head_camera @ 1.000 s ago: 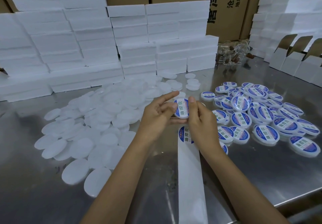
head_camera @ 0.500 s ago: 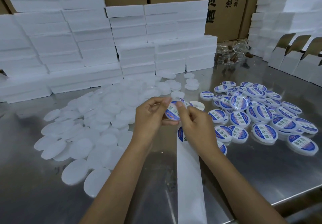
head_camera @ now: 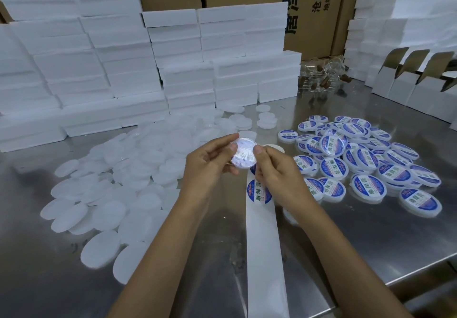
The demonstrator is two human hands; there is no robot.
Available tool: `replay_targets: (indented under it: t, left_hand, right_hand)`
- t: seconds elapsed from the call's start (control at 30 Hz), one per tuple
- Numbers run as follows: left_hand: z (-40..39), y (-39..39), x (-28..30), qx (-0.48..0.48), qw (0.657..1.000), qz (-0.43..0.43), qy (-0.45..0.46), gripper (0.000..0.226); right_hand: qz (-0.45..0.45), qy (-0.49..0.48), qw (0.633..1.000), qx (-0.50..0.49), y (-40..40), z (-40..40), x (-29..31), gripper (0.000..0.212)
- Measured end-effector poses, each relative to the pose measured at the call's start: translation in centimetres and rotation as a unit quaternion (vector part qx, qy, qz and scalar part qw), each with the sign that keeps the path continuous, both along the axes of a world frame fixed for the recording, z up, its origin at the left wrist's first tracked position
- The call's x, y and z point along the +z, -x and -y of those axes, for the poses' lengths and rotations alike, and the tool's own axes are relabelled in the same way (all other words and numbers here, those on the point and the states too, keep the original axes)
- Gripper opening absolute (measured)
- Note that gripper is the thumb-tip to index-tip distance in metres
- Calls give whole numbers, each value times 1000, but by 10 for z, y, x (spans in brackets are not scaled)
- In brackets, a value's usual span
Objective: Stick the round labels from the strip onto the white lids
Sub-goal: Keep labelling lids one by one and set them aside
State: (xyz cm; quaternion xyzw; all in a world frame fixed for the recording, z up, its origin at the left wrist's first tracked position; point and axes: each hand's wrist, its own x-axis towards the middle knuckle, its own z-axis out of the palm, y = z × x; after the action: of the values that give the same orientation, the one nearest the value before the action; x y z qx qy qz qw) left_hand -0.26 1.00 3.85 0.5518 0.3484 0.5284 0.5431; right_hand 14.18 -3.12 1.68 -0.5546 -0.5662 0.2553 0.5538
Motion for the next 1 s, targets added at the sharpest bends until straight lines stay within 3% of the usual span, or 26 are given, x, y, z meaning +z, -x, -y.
replay_targets:
  t: [0.13, 0.3, 0.43, 0.57, 0.7, 0.83, 1.0]
  left_hand:
    - [-3, 0, -2, 34, 998, 29, 40, 20]
    - [-11, 9, -7, 97, 990, 14, 98, 22]
    - [-14, 11, -10, 118, 985, 7, 127, 22]
    - [-15, 9, -11, 110, 985, 3, 134, 22]
    - [-18, 9, -16, 116, 984, -17, 133, 23]
    - [-21, 7, -30, 119, 984, -44, 127, 26]
    - [-29, -2, -44, 139, 981, -113, 69, 25]
  right_hand:
    - [-77, -5, 993, -88, -14, -4, 2, 41]
    - [-182, 36, 953, -237, -64, -17, 4, 43]
    - [-287, 117, 920, -238, -102, -23, 2, 37]
    - [-356, 137, 902, -204, -117, -25, 2, 33]
    - [-287, 152, 927, -185, -112, -24, 2, 27]
    - [-156, 107, 965, -185, -97, -34, 3, 19]
    - [18, 88, 986, -141, -78, -80, 12, 13]
